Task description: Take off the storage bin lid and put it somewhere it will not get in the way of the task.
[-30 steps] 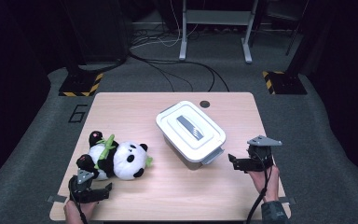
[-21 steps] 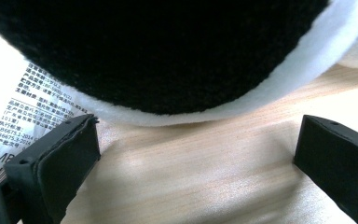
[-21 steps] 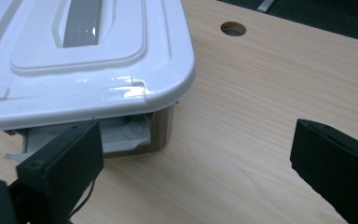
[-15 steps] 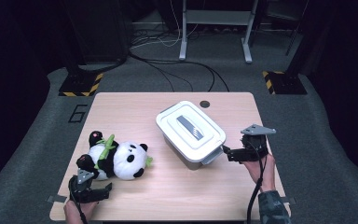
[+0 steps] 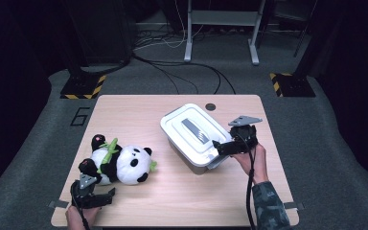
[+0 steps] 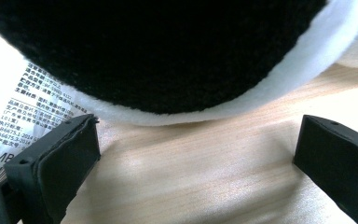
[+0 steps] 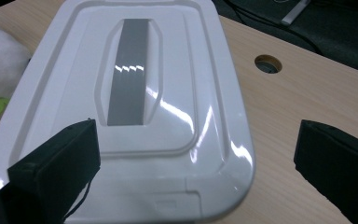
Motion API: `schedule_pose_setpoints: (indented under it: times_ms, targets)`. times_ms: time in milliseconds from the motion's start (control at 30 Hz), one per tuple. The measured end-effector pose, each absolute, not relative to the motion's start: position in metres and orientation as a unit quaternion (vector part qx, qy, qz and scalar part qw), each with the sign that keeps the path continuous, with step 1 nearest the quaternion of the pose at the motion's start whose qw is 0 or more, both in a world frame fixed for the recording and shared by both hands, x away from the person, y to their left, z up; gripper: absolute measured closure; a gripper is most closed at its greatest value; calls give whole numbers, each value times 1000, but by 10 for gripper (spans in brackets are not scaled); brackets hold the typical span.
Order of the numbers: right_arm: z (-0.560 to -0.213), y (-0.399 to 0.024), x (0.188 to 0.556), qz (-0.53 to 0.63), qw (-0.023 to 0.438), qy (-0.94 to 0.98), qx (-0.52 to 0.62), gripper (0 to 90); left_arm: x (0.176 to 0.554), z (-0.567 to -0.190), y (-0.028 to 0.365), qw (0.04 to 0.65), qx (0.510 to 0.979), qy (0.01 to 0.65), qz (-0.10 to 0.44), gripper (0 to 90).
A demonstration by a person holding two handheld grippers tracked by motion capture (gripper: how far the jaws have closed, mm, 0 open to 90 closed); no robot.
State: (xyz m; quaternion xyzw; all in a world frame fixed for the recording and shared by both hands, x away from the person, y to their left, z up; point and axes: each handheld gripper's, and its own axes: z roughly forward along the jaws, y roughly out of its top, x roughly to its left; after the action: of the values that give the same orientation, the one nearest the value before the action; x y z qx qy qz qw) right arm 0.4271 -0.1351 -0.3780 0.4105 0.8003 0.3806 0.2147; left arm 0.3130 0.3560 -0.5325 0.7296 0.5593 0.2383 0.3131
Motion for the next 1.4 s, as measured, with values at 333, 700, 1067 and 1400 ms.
schedule_pose_setpoints:
  times_ms: [333,700,1067,1400]
  targets:
    - [-380,-102,450,371,196,818,392,0,313,-532,357,310,733,557,238,0]
    - [-389,-74,471,358,178,831,388,0,313,-532,356,311,735,554,237,0]
    - [-390,-60,481,359,186,833,379,413,313,-532,356,311,735,554,237,0]
    - [-390,-53,481,360,186,837,369,597,313,-532,356,312,734,555,237,0]
